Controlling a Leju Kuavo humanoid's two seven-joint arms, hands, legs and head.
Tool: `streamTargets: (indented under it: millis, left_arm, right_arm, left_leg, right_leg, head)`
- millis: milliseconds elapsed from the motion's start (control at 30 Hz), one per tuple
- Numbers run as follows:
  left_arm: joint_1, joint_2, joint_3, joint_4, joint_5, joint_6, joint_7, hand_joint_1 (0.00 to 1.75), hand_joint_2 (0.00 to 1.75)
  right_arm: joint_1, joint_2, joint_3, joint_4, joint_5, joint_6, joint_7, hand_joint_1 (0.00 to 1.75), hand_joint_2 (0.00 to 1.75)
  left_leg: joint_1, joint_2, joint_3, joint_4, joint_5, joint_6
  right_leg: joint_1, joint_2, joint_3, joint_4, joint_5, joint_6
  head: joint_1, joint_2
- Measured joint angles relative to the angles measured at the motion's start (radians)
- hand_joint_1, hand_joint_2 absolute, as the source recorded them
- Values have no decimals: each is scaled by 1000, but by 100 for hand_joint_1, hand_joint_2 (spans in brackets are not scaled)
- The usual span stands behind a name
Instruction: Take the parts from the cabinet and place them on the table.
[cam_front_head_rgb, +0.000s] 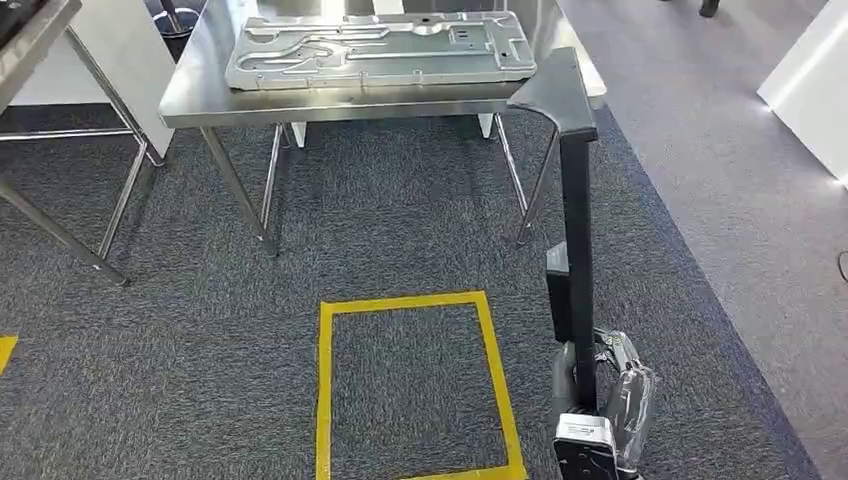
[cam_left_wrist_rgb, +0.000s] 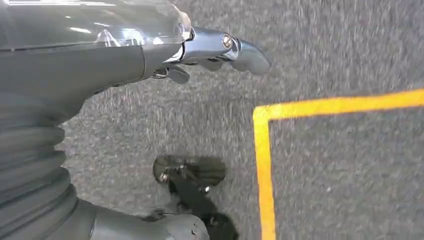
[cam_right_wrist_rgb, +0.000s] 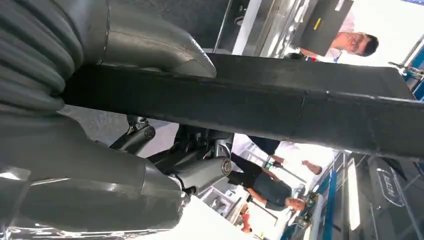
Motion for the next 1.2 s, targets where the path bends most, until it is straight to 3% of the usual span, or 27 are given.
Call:
streamTargets:
  millis: [67, 100, 133, 167, 200, 233, 300, 333, 433, 467, 500, 567, 600, 633, 667, 733, 767, 800, 833, 933, 967, 1000, 1100, 1133, 1167, 1200]
  left_arm:
    - [-1, -1, 0, 3, 0, -2, 0, 0, 175]
    - [0, -1, 0, 3, -1, -2, 0, 0, 175]
    - [-4, 0, 0, 3, -3, -2, -2, 0, 175]
    - [-7, 0, 0, 3, -4, -2, -3, 0, 175]
    - [-7, 0, 0, 3, -5, -2, -3, 0, 175]
    - [-5, 0, 0, 5, -6, -2, -4, 0, 175]
    - [-7, 3, 0, 8, -9, -3, -6, 0, 175]
    - [-9, 4, 1, 10, -10, -3, -8, 0, 175]
    - [-12, 4, 1, 16, -14, -6, -10, 0, 175]
    - [-10, 5, 2, 18, -14, -6, -10, 0, 175]
    - [-9, 7, 2, 19, -15, -6, -10, 0, 175]
    - [-9, 10, 2, 20, -21, -6, -10, 0, 175]
    - [-9, 12, 2, 20, -23, -6, -10, 0, 175]
    - [-10, 18, 3, 21, -26, -6, -10, 0, 175]
    - [-14, 17, 3, 23, -29, -6, -10, 0, 175]
    - [-7, 21, 3, 26, -35, -6, -9, 0, 175]
    - [-7, 20, 3, 28, -39, -6, -9, 0, 175]
    - [-8, 21, 3, 31, -45, -6, -9, 0, 175]
    - [-13, 24, 3, 32, -50, -6, -9, 0, 175]
    - [-26, 26, 0, 38, -63, -9, -9, 0, 175]
    - [-27, 27, -1, 39, -65, -11, -9, 0, 175]
    - [-27, 27, -2, 42, -68, -13, -8, 0, 175]
    - [-30, 28, -5, 47, -74, -19, -6, 0, 175]
    - [-32, 31, -5, 49, -75, -20, -5, 0, 175]
    - [-38, 32, -5, 52, -77, -20, -5, 0, 175]
    - [-39, 34, -5, 52, -77, -20, -3, 0, 175]
  right_arm:
    - [0, 0, -1, 0, 2, -1, -3, 175, 175]
    - [-3, 0, -1, 1, 3, 0, -7, 175, 175]
    - [-8, 0, -1, 3, 8, 2, -7, 175, 175]
    - [-11, 0, -1, 4, 18, 6, -6, 175, 175]
    - [-10, 0, -1, 5, 24, 11, -5, 175, 175]
    - [-13, 0, -1, 6, 29, 22, -3, 175, 175]
    - [-19, -2, 0, 8, 32, 55, 11, 175, 175]
    - [-24, -4, 2, 10, 35, 67, 20, 175, 175]
    - [-40, -11, 14, 21, 45, 99, 45, 175, 175]
    - [-43, -11, 17, 27, 54, 106, 53, 175, 175]
    - [-44, -13, 18, 32, 69, 111, 61, 175, 175]
    - [-49, -18, 21, 40, 104, 122, 81, 175, 175]
    - [-51, -21, 26, 43, 119, 122, 89, 175, 175]
    - [-57, -24, 30, 48, 132, 124, 97, 175, 175]
    - [-65, -27, 34, 52, 146, 127, 110, 175, 175]
    - [-82, -32, 36, 64, 185, 146, 140, 175, 175]
    - [-99, -35, 36, 68, 200, 160, 152, 175, 175]
    - [-124, -39, 36, 77, 219, 185, 172, 175, 175]
    - [-157, -44, 38, 89, 245, 218, 189, 175, 175]
    - [-244, -66, 48, 134, 285, 297, 229, 175, 175]
    - [-268, -74, 54, 156, 299, 323, 243, 175, 175]
    - [-296, -81, 61, 176, 317, 346, 256, 175, 175]
    - [-387, -104, 93, 224, 373, 402, 287, 175, 175]
    - [-413, -111, 102, 243, 388, 414, 291, 175, 175]
    - [-437, -116, 112, 253, 410, 432, 298, 175, 175]
    - [-453, -124, 125, 260, 433, 448, 307, 175, 175]
  left_leg:
    - [5, -1, 28, 0, -19, -10]
    - [4, -1, 35, -2, -28, -16]
    - [3, -4, 39, 2, -33, -24]
    - [2, -1, 32, -1, -40, -33]
    - [3, 0, 47, -3, -44, -41]
    - [2, -1, 52, 13, -34, -49]
    - [6, -1, 42, 53, -49, -52]
    - [6, 0, 11, 104, -70, -54]
    - [6, 0, -122, 290, -151, -53]
    - [5, 0, -144, 300, -139, -54]
    - [3, 0, -144, 267, -101, -50]
    - [-7, 0, -99, 116, 20, -26]
    - [-14, 4, -80, 57, 52, -11]
    - [-21, 11, -87, 64, 14, -5]
    - [-26, 7, -82, 47, -12, -1]
    - [-26, 5, -68, 23, 26, 13]
    - [-15, 2, -45, 15, 32, 13]
    - [-13, 4, -34, 2, 34, 14]
    - [-11, 4, -27, -1, 34, 15]
    - [-10, 2, -24, -1, 26, 16]
    - [-8, -1, -20, -1, 21, 13]
    - [-6, -4, -13, 0, 15, 9]
    - [1, -5, 15, 3, -9, -6]
    - [1, -7, 22, 4, -14, -13]
    - [1, -8, 15, 4, -16, -20]
    - [0, -7, 13, 0, -22, -28]
  right_leg:
    - [-3, -3, 54, -159, 117, 0]
    - [0, -5, 67, -195, 130, -2]
    - [8, -10, 61, -199, 74, -12]
    - [9, -9, 64, -196, 90, -23]
    - [9, -8, 66, -196, 115, -30]
    - [8, -6, 74, -201, 105, -38]
    - [5, -11, 100, -211, 99, -53]
    - [5, -13, 106, -211, 94, -57]
    - [13, -15, 116, -211, 78, -65]
    - [16, -15, 123, -211, 71, -66]
    - [19, -14, 133, -211, 64, -66]
    - [27, -16, 157, -211, 49, -66]
    - [26, -18, 163, -214, 41, -66]
    - [30, -19, 168, -214, 39, -61]
    - [22, -18, 163, -217, 37, -52]
    - [24, -18, 177, -204, 49, -38]
    - [29, -17, 182, -198, 47, -35]
    - [25, -14, 180, -180, 36, -31]
    - [23, -12, 153, -140, 18, -24]
    - [11, -9, 21, 41, -61, -8]
    - [7, -9, -6, 58, -54, -2]
    - [4, -9, -12, 35, -19, -2]
    - [-5, -9, 51, -185, 150, 3]
    - [0, -7, 49, -191, 127, 3]
    - [8, -10, 48, -203, 105, -13]
    - [8, -8, 50, -204, 131, -23]
  head:
    - [0, 0]
    - [0, 0]
    - [1, 0]
    - [0, 0]
    - [-1, 0]
    - [0, 0]
    - [-2, 0]
    - [-8, 0]
    - [-8, 0]
    - [-9, 0]
    - [-9, 0]
    - [-10, 0]
    - [-8, 0]
    - [3, 0]
    - [-2, 0]
    - [-1, 0]
    - [0, 0]
    - [0, 0]
    - [9, 0]
    - [7, 0]
    - [6, 0]
    - [6, 0]
    - [7, 0]
    - [7, 0]
    - [7, 0]
    - [4, 0]
